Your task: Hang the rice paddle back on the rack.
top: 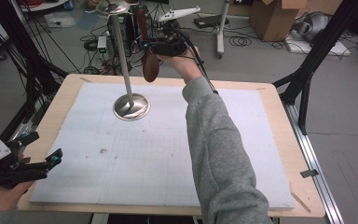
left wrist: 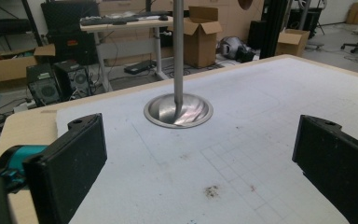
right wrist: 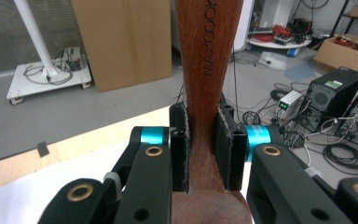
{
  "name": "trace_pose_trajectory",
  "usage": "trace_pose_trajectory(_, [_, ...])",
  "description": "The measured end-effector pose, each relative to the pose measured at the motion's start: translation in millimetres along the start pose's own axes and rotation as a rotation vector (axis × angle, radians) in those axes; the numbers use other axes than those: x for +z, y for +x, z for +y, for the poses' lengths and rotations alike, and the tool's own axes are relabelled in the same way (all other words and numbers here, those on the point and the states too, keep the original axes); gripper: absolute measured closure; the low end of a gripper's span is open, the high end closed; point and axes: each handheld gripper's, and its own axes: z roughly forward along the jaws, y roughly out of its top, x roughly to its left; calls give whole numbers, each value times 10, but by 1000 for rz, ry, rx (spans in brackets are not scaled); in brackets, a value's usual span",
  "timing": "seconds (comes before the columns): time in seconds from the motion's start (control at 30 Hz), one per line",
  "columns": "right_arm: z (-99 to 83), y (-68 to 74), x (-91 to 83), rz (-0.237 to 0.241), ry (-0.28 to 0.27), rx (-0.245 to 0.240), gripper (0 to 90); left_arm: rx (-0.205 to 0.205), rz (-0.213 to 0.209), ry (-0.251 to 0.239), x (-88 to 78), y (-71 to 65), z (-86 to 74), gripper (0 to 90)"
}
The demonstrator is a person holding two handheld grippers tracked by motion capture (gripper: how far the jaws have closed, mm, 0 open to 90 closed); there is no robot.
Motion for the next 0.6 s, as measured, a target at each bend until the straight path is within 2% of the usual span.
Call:
trace_pose_trajectory(0.2, [39, 21, 46, 2, -3, -4, 780, -1, 6, -2, -34, -1, -1, 33])
trace_pose_trajectory(0.4, [68, -3, 76, -16, -1, 35, 780, -1, 13, -1, -68, 10, -5, 33])
trace_pose_trajectory(0.6, [111, 30, 95, -15, 3, 24, 780, -4, 21, -8, -115, 15, 4, 32])
